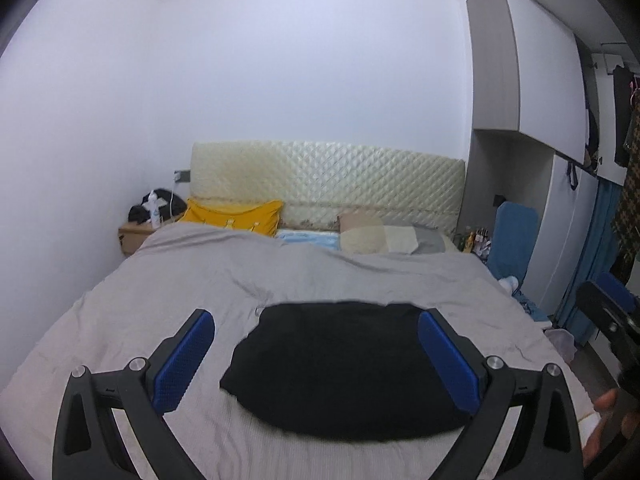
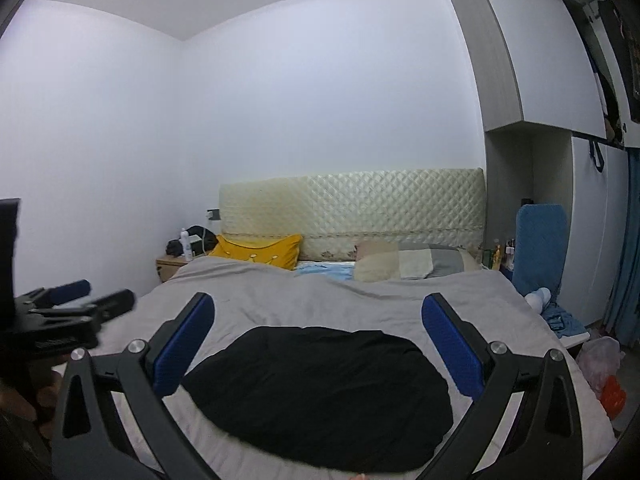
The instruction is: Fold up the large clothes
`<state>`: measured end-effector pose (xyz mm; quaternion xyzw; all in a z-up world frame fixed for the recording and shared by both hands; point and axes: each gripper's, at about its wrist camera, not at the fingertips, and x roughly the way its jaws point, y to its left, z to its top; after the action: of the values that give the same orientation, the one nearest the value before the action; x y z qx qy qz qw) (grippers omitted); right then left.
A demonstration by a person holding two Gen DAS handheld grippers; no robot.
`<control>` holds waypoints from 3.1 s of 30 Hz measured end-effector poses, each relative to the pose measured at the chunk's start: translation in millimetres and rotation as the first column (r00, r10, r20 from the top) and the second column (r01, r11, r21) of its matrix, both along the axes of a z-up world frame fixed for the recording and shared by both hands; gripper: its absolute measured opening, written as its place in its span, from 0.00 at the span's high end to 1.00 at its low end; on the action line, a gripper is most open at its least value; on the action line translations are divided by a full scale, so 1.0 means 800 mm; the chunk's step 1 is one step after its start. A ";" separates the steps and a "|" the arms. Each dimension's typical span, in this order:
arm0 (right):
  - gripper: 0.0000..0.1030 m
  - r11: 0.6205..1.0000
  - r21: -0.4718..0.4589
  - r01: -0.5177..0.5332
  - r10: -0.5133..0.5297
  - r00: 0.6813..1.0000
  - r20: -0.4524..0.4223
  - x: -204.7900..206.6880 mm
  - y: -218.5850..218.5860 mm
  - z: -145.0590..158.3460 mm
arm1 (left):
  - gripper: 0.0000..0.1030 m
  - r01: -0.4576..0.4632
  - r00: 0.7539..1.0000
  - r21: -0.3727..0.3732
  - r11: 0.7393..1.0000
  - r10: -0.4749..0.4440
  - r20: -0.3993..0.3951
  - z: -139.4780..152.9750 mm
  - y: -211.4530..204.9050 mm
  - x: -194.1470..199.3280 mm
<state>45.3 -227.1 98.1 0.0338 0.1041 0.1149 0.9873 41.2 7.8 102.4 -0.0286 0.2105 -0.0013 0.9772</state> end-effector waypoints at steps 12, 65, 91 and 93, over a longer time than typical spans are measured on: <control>0.00 1.000 -0.002 0.029 -0.029 0.989 -0.146 -0.043 -0.001 -0.090 | 0.00 0.033 0.991 -0.006 0.999 -0.033 -0.129 -0.083 0.003 -0.022; 0.00 0.995 -0.013 0.103 -0.103 0.966 -0.236 -0.055 0.009 -0.176 | 0.00 0.015 0.979 0.034 0.999 -0.008 -0.204 -0.181 0.005 -0.024; 0.00 0.994 -0.022 0.109 -0.111 0.966 -0.232 -0.057 0.018 -0.179 | 0.00 0.013 0.981 0.031 0.999 -0.007 -0.193 -0.179 0.006 -0.029; 0.00 0.994 -0.015 0.106 -0.106 0.967 -0.231 -0.058 0.017 -0.179 | 0.00 0.010 0.982 0.032 0.999 -0.004 -0.189 -0.178 0.006 -0.029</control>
<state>-1.5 -213.4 -44.8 0.0510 0.2164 0.0572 0.9733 18.0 12.4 -39.9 -0.0116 0.3022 0.0016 0.9532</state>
